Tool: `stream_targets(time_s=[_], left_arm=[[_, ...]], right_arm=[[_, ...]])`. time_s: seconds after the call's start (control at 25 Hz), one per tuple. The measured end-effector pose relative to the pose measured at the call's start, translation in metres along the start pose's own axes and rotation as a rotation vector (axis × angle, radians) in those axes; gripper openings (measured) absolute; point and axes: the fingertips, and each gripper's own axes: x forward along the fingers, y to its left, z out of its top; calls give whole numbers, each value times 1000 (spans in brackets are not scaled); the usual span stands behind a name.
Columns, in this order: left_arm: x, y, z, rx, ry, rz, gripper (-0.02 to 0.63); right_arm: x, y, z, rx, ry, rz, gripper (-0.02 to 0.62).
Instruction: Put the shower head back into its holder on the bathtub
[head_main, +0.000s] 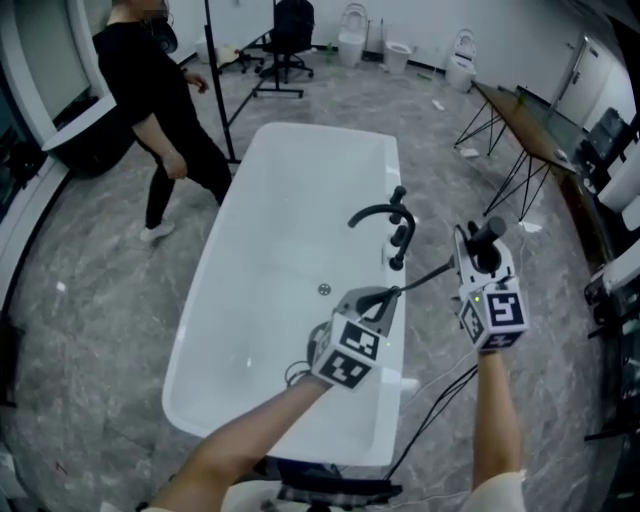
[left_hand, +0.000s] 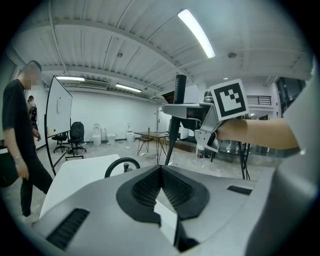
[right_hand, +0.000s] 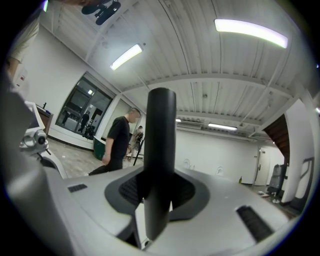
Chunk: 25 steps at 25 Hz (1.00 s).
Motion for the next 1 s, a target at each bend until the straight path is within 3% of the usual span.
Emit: stream_targets(time_s=[0.16, 0.56, 1.0], left_arm=[[3, 0, -3, 1, -4, 0, 8], [19, 15, -7, 7, -27, 22, 8], [33, 20, -36, -6, -19, 30, 8]], right_arm=[[-1, 4, -20, -14, 25, 14, 109], [8, -1, -58, 72, 18, -22, 109], [16, 12, -103, 123, 41, -24, 107]])
